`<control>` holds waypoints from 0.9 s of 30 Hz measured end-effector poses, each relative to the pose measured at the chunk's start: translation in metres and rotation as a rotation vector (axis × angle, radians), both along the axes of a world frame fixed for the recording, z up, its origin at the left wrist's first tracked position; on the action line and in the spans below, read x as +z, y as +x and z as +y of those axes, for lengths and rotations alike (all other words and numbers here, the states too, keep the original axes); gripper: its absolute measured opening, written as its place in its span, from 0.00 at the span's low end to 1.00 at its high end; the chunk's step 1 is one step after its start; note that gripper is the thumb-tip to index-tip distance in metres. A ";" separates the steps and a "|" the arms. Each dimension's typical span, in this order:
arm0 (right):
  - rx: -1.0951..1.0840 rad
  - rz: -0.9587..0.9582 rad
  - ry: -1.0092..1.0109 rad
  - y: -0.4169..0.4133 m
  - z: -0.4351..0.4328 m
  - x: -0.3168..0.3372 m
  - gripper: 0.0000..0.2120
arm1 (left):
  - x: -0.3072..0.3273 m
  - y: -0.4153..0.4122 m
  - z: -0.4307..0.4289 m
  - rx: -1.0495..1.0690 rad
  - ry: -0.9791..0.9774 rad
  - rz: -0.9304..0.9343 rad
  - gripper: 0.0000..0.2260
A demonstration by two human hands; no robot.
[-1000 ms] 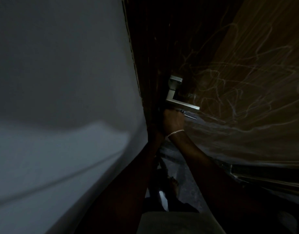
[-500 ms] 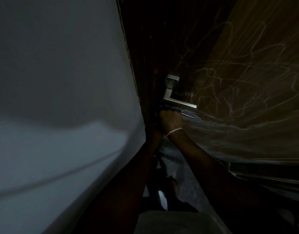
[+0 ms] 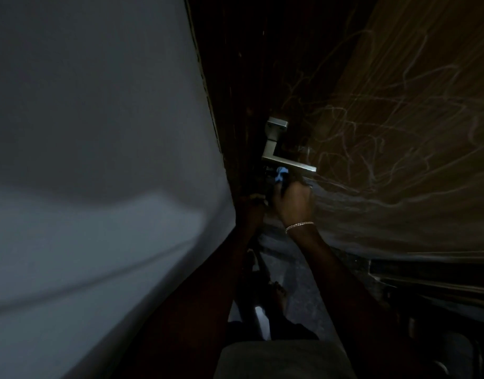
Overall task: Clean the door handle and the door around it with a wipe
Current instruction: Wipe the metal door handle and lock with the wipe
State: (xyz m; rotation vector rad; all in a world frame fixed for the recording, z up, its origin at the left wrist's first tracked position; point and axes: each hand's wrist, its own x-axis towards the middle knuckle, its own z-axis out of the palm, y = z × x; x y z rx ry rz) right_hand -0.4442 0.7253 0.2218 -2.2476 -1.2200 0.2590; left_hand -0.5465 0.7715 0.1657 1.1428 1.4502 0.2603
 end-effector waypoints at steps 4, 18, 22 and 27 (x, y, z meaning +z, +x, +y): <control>0.136 0.002 -0.008 0.001 0.005 0.002 0.09 | 0.007 0.003 -0.001 -0.048 -0.107 -0.121 0.13; 0.017 0.053 -0.085 0.019 0.002 -0.004 0.12 | 0.022 0.011 0.004 -0.194 -0.003 -0.196 0.18; -0.063 0.105 -0.023 0.021 0.000 -0.006 0.09 | 0.023 0.024 0.001 -0.049 0.097 -0.161 0.16; -0.038 0.078 -0.010 0.028 -0.008 -0.012 0.07 | 0.015 0.034 0.011 -0.082 0.158 -0.138 0.16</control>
